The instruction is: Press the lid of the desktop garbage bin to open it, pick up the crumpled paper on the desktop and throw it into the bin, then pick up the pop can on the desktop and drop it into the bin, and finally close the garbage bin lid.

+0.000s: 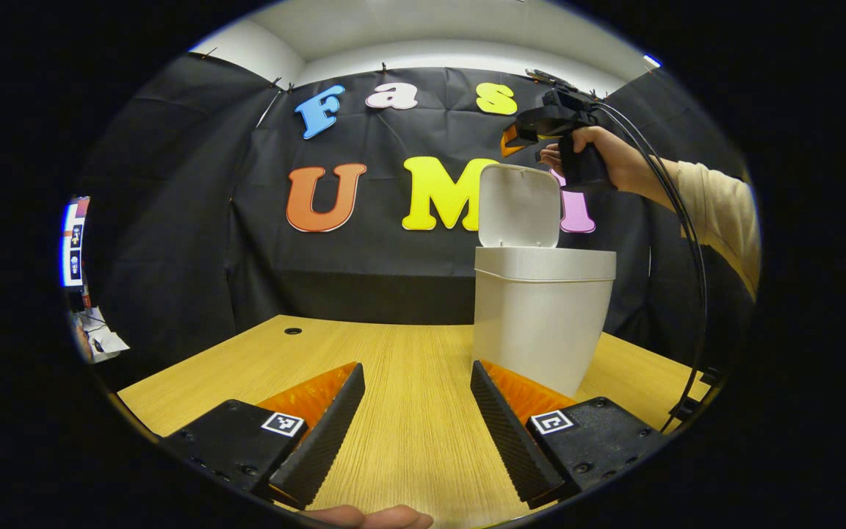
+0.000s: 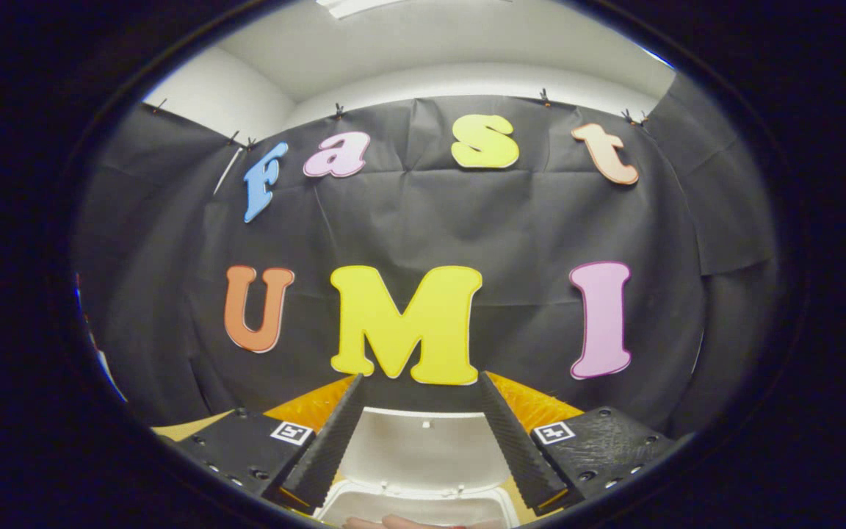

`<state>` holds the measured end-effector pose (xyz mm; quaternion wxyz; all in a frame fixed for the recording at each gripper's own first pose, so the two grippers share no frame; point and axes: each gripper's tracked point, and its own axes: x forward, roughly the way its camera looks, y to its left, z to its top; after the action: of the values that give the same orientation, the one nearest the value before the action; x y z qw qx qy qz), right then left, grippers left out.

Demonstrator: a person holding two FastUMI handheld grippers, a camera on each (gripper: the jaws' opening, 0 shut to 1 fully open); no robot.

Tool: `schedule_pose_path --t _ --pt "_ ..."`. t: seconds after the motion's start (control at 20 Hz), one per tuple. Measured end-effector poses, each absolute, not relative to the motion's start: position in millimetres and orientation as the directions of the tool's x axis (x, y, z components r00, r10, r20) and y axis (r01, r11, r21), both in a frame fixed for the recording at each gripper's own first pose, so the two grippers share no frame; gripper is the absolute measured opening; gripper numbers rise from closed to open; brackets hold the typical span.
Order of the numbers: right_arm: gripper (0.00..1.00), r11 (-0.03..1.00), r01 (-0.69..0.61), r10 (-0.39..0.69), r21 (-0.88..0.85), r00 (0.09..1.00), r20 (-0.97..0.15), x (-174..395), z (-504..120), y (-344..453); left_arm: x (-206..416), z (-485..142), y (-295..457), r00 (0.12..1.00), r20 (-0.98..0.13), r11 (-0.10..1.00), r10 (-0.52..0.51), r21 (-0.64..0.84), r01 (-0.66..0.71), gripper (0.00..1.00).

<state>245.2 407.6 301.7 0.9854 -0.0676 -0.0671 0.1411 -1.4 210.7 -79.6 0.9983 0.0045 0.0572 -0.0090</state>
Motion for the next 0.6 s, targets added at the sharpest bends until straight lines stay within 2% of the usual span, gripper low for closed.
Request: schedule_pose_path --t 0.1,0.2,0.3,0.35,0.6 --pt "0.93 0.952 -0.262 0.280 -0.158 0.955 0.102 257 300 414 7 -87 211 0.991 -0.135 1.000 0.002 0.017 0.001 0.96" --pt "0.94 0.951 -0.270 0.275 -0.148 0.961 0.015 266 274 414 12 -96 209 0.988 -0.156 1.000 0.009 0.002 -0.009 0.96" --pt "1.00 0.955 -0.290 0.291 -0.058 0.957 0.002 265 275 412 15 -102 206 0.985 -0.170 1.000 0.011 -0.014 -0.013 0.96" --pt "0.94 0.953 -0.301 0.301 -0.041 0.954 -0.010 263 273 411 18 -104 204 0.984 -0.179 1.000 0.004 -0.021 -0.008 0.96" --pt "0.94 0.944 -0.326 0.327 -0.048 0.945 0.004 252 274 398 22 -102 200 0.985 -0.173 0.999 0.025 -0.032 -0.032 0.96"
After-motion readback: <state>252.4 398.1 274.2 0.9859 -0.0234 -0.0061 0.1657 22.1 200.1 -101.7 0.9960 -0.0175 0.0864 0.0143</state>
